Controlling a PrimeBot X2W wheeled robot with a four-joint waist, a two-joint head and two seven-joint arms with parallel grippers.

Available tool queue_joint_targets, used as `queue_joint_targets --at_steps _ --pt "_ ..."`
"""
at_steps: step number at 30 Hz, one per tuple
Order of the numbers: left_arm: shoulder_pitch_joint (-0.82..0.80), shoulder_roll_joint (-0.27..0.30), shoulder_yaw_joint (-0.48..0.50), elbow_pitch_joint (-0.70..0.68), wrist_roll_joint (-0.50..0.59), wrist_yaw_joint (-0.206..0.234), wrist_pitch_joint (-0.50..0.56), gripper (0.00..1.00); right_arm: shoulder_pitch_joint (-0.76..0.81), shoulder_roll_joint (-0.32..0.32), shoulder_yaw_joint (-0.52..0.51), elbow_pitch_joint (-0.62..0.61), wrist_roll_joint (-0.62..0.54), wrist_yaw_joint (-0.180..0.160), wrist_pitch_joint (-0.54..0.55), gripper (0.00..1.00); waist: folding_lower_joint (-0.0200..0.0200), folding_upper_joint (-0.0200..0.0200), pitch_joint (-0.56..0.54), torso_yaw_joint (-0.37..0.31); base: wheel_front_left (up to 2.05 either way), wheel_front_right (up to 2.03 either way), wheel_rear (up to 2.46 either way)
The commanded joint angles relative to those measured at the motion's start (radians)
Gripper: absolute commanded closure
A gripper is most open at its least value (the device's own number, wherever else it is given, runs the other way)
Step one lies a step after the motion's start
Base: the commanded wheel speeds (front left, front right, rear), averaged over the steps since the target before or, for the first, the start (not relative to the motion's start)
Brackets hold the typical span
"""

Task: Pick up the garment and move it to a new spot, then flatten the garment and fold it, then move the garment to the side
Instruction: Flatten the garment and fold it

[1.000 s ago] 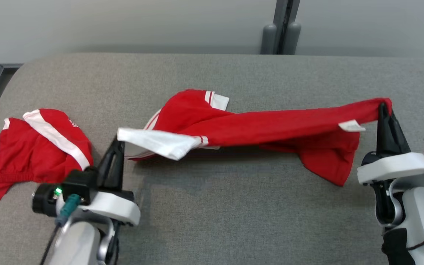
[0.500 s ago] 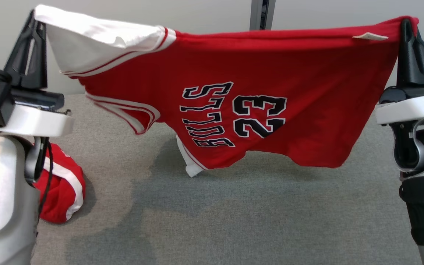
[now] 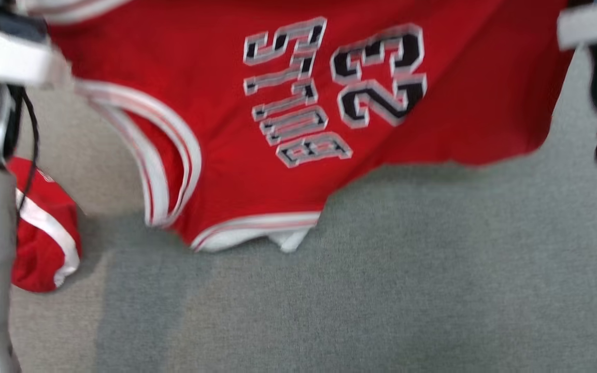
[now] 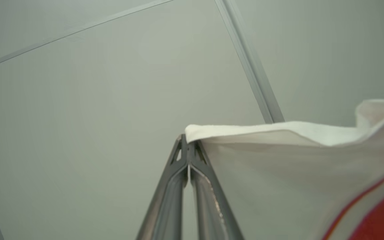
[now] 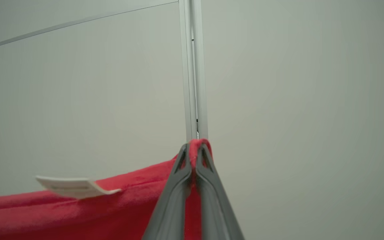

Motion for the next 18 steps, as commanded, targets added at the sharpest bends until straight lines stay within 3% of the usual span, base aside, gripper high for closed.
queue_joint_targets --at_steps 1,6,10,13,18 --pt "-0.06 0.01 0.003 0.024 0.007 0.001 -0.005 1.0 -0.062 -0.009 -0.004 0.023 -0.016 0.0 -0.009 1.0 0.0 0.0 0.119 -0.008 0.0 0.0 0.0" --pt "-0.284 0.004 -0.006 0.137 0.033 0.023 -0.042 1.0 -0.315 -0.03 -0.033 0.121 -0.097 0.0 -0.017 1.0 0.0 0.0 0.209 0.009 0.0 0.0 0.0" --pt "-0.421 0.0 -0.017 0.202 0.053 0.038 -0.073 1.0 -0.435 -0.038 -0.075 0.122 -0.148 0.0 -0.017 1.0 0.0 0.0 0.224 0.032 0.0 0.0 0.0" --pt "-0.469 -0.013 -0.019 0.237 0.046 0.045 -0.084 1.0 -0.46 -0.05 -0.1 0.126 -0.161 0.0 -0.017 1.0 0.0 0.0 0.229 0.05 0.0 0.0 0.0" --pt "-0.371 -0.034 -0.023 0.216 0.031 0.055 -0.085 1.0 -0.339 -0.065 -0.145 0.138 -0.14 0.0 -0.017 1.0 0.0 0.0 0.237 0.066 0.0 0.0 0.0"
